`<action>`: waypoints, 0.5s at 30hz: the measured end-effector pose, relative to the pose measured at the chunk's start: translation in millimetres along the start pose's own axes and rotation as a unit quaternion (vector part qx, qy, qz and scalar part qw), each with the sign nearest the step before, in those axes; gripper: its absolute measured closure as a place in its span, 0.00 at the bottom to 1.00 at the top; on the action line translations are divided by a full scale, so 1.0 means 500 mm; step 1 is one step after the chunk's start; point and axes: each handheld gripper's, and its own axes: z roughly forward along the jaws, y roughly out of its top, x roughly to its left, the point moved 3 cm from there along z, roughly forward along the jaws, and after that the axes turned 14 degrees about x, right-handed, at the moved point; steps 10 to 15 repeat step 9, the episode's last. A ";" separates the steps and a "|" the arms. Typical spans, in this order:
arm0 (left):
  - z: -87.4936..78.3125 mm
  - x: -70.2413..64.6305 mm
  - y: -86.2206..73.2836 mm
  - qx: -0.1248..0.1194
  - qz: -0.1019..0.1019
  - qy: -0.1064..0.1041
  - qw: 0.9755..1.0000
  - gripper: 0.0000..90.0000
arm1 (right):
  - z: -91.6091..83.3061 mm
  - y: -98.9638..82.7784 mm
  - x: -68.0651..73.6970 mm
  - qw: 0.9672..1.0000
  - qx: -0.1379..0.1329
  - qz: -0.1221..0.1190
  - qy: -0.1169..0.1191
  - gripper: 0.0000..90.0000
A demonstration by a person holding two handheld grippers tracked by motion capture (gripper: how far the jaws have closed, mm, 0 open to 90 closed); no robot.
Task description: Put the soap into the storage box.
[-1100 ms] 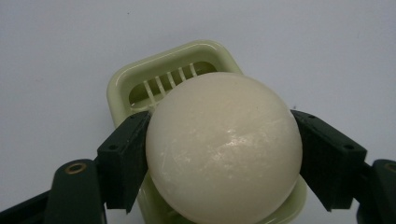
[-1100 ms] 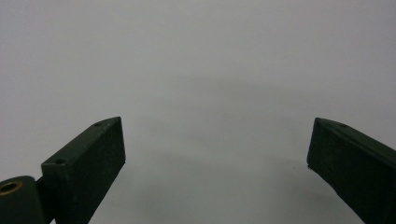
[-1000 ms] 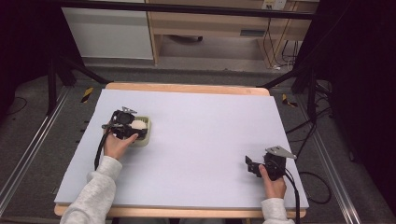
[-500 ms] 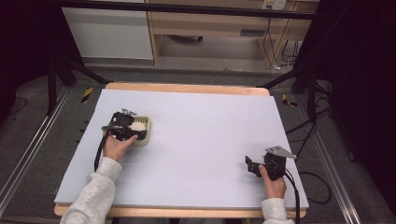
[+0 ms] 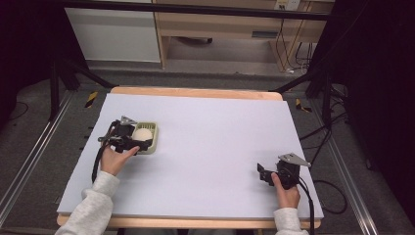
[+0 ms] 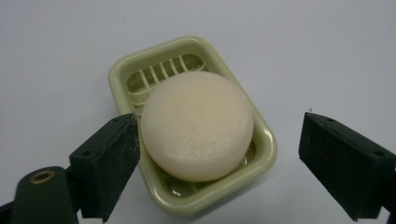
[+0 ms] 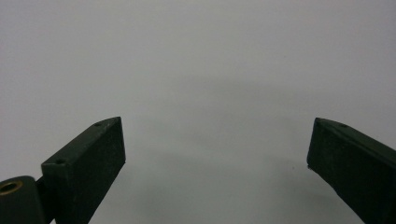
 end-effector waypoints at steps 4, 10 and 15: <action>-0.019 0.003 -0.032 -0.014 -0.006 0.000 1.000 0.13 | 0.001 0.000 -0.001 1.000 0.000 0.000 0.000 0.05; -0.035 0.001 -0.079 -0.025 -0.012 -0.005 1.000 0.12 | 0.001 0.000 -0.001 1.000 0.000 0.000 0.001 0.05; -0.035 0.001 -0.079 -0.025 -0.012 -0.005 1.000 0.12 | 0.001 0.000 -0.001 1.000 0.000 0.000 0.001 0.05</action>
